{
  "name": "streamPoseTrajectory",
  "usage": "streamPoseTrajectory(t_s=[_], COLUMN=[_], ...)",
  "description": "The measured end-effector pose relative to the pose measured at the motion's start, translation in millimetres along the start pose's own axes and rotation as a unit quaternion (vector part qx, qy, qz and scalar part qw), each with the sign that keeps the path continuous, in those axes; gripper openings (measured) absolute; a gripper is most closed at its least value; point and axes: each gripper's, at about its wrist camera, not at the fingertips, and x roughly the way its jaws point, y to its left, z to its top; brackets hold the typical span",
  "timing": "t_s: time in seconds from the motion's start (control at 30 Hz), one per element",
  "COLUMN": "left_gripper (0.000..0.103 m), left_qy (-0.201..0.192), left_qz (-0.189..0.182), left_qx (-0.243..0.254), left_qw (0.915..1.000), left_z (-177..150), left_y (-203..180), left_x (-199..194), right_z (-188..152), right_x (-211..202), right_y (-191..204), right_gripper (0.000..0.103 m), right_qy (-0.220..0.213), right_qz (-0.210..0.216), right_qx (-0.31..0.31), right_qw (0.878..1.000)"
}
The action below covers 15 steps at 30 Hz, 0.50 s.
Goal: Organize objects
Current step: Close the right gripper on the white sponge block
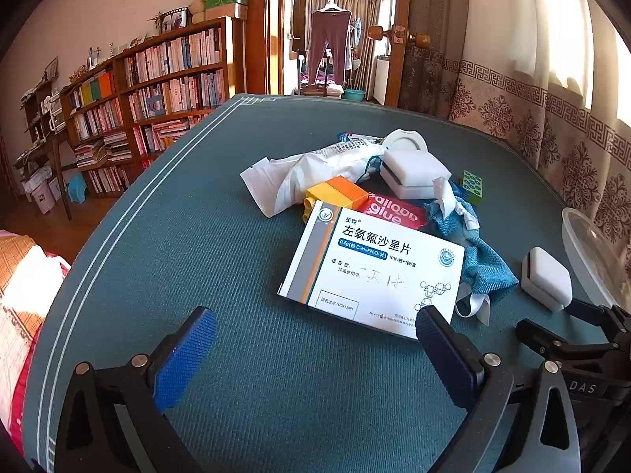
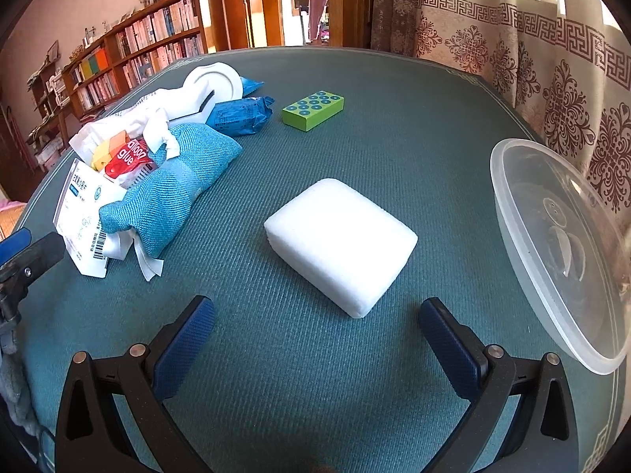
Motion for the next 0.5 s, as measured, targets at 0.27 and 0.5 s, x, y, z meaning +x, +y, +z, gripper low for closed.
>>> streamPoseTrajectory(t_s=[0.27, 0.5], left_gripper=[0.103, 0.103], left_qy=[-0.035, -0.034], left_qz=[-0.009, -0.007], left_qx=[-0.032, -0.027], left_qw=[0.9988, 0.999], left_z=[-0.2, -0.8], left_y=[8.5, 5.8], left_x=[-7.8, -6.2], right_z=[-4.2, 0.5], right_x=[-1.1, -0.2], right_y=[-1.8, -6.2], right_gripper=[0.103, 0.103], right_qy=[-0.001, 0.007], right_qz=[0.002, 0.015], right_qx=[-0.003, 0.007], right_qw=[1.0, 1.0])
